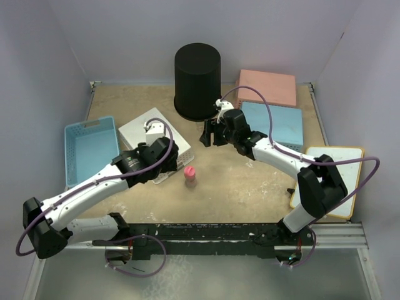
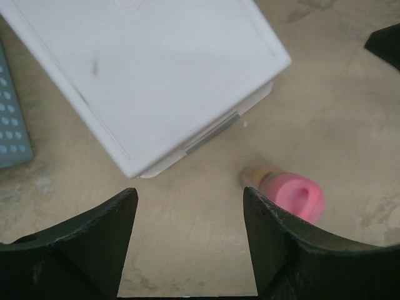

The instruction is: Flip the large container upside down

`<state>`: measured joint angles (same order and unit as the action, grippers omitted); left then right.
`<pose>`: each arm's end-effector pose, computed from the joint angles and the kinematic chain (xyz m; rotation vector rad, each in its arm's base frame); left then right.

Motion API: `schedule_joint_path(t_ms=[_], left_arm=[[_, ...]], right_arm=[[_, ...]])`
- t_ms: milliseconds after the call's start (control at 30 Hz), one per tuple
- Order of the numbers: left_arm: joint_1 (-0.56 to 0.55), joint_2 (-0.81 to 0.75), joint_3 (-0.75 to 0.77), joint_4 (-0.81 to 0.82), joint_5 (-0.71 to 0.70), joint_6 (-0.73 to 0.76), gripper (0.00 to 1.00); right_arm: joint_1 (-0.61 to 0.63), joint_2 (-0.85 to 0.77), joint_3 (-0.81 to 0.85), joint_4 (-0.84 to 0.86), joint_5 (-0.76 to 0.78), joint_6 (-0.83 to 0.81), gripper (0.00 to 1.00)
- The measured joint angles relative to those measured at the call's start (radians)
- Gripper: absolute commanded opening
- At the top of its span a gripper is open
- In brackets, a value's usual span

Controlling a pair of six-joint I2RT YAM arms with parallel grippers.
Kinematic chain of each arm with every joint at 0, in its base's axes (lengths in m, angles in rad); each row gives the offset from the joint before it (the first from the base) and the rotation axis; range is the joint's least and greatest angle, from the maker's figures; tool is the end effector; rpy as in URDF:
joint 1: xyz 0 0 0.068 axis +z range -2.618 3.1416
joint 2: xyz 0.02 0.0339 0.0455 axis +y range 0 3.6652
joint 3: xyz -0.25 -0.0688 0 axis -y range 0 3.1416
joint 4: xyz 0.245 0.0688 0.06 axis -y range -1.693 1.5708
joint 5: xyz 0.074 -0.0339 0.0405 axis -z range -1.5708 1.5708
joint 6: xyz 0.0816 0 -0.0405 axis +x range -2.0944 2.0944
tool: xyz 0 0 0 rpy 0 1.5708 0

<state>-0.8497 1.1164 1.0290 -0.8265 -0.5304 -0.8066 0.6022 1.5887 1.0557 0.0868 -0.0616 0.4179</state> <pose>0.1946 -0.1588 0.2622 -0.1646 2.3222 -0.1562 0.3319 0.2342 0.2236 -0.2326 2.0761 0.6988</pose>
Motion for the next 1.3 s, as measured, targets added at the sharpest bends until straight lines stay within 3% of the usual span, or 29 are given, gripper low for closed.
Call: schedule_joint_path(t_ms=[233,533,633,833,1100,1300], left_arm=[[-0.05,0.041,-0.079,-0.05,-0.162,-0.152,0.74],[-0.036,0.033,-0.254,-0.002,-0.18,-0.291,0.72],[0.065,-0.002,-0.311,0.078,-0.14,-0.27,0.71],[0.412,-0.004,-0.354,0.262,0.013,-0.139,0.69],[0.539,0.289,-0.113,0.383,0.139,0.024,0.69],[0.618,0.327,0.013,0.42,0.153,0.104,0.69]], right_arm=[[-0.011,0.0,0.011,-0.024,0.028,-0.03,0.75],[-0.026,0.0,0.011,-0.029,0.033,-0.029,0.75],[-0.026,0.0,0.011,-0.029,0.032,-0.029,0.75],[-0.026,-0.007,-0.001,-0.029,0.023,-0.025,0.75],[-0.027,-0.039,-0.042,-0.027,0.019,-0.015,0.75],[-0.027,-0.086,-0.068,-0.026,0.019,-0.01,0.75]])
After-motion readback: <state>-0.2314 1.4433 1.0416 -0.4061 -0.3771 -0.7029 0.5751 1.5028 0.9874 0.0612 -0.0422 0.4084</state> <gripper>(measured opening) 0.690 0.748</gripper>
